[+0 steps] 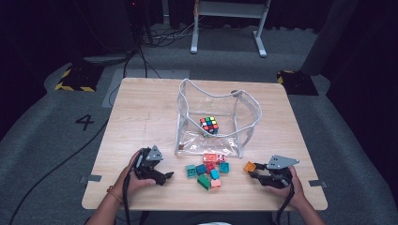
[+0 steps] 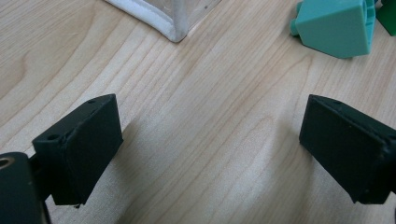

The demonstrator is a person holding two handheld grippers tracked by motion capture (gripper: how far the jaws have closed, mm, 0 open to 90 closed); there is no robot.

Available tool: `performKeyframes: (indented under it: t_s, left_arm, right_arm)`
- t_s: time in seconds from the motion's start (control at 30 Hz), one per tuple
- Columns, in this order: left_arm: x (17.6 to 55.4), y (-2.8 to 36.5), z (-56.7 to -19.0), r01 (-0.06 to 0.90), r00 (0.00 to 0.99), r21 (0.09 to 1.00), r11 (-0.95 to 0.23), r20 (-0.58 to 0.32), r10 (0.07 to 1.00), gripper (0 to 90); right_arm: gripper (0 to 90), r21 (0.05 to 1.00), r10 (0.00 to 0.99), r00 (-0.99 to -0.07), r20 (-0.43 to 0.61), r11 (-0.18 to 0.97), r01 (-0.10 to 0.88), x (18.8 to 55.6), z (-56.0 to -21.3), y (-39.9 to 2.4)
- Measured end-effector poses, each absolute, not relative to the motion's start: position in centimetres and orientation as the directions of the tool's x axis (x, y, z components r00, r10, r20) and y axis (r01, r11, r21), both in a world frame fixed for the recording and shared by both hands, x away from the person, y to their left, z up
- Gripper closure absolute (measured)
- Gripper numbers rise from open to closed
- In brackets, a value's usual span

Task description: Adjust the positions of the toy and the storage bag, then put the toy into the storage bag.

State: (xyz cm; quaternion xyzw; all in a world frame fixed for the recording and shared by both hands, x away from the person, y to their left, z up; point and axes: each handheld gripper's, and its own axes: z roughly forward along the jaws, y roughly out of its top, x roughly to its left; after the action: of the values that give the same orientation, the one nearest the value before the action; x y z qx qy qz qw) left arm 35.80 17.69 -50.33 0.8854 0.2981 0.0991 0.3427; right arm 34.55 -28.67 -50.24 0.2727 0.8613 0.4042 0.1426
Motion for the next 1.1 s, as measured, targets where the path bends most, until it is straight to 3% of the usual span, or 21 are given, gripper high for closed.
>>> performKeyframes:
  t_s: [0.57,1.1]
  left_arm:
    - [35.9,17.7,-50.4,0.457,0.808,0.667,-0.588,-0.035,0.588,6.1]
    - [35.9,17.7,-50.3,0.459,0.807,0.665,-0.589,-0.034,0.590,6.0]
  right_arm:
    - [59.4,0.805,0.662,-0.749,-0.037,0.464,0.370,35.8,-50.0,-31.0]
    - [59.4,0.862,0.713,-0.701,-0.019,0.367,0.350,37.6,-46.7,-33.0]
